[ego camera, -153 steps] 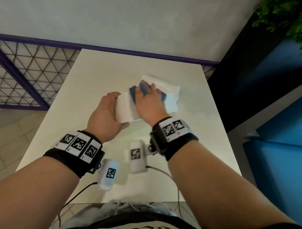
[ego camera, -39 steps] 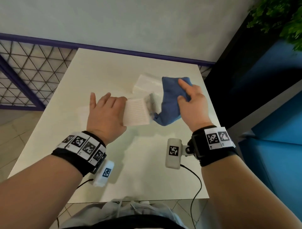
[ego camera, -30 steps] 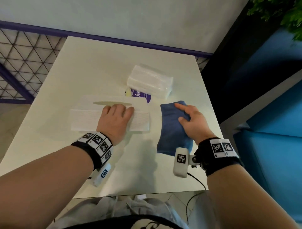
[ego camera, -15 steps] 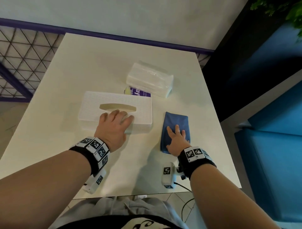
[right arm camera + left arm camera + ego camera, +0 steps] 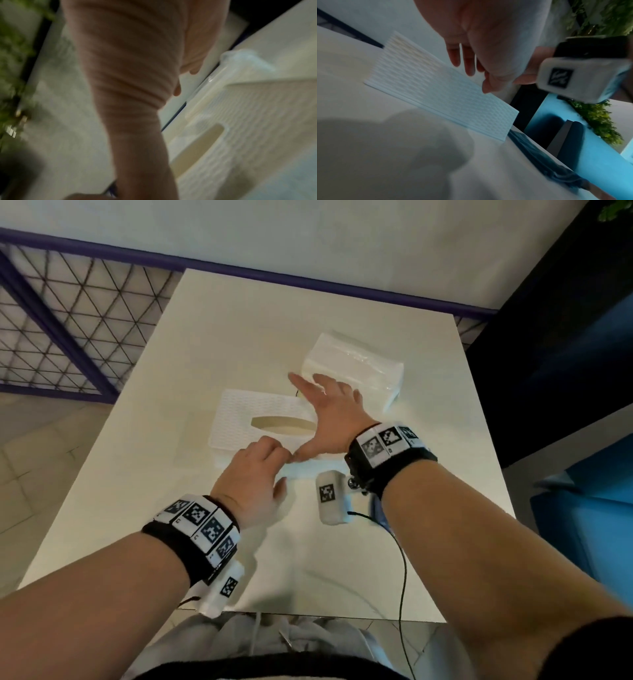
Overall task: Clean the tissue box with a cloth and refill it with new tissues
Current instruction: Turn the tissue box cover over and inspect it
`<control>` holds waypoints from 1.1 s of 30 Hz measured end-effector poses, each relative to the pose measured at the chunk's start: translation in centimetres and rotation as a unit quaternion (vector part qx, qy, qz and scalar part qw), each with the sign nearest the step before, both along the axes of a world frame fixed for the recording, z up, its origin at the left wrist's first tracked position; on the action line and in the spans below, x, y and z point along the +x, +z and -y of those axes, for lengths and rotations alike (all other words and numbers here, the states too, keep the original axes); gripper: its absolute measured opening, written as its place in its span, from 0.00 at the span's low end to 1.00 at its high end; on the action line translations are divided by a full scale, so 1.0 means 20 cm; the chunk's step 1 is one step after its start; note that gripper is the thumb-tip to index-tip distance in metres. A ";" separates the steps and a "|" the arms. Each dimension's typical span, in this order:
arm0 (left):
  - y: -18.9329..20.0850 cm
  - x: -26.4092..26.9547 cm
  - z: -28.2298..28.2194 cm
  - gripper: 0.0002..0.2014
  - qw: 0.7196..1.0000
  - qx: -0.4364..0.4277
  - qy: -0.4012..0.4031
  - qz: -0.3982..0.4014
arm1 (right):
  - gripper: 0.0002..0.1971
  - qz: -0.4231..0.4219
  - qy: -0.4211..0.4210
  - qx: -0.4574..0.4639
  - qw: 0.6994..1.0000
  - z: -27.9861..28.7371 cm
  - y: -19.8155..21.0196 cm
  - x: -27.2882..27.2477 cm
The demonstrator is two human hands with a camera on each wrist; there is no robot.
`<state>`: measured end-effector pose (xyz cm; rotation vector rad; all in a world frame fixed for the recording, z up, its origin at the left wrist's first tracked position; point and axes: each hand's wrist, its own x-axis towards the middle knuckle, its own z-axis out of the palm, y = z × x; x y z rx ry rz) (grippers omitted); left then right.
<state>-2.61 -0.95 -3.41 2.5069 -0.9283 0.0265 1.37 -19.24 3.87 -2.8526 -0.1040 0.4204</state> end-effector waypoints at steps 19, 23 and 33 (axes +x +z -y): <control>0.08 0.15 -0.08 0.22 0.659 -0.501 0.205 -0.522 | 0.66 -0.129 -0.114 0.285 0.943 -0.05 0.03 0.13; 0.12 0.16 -0.05 0.26 0.625 -0.547 0.178 -0.527 | 0.65 -0.118 -0.152 0.337 0.922 -0.02 0.03 0.10; 0.11 0.16 -0.02 0.38 0.614 -0.563 0.146 -0.533 | 0.65 -0.118 -0.166 0.377 0.904 0.00 0.04 0.03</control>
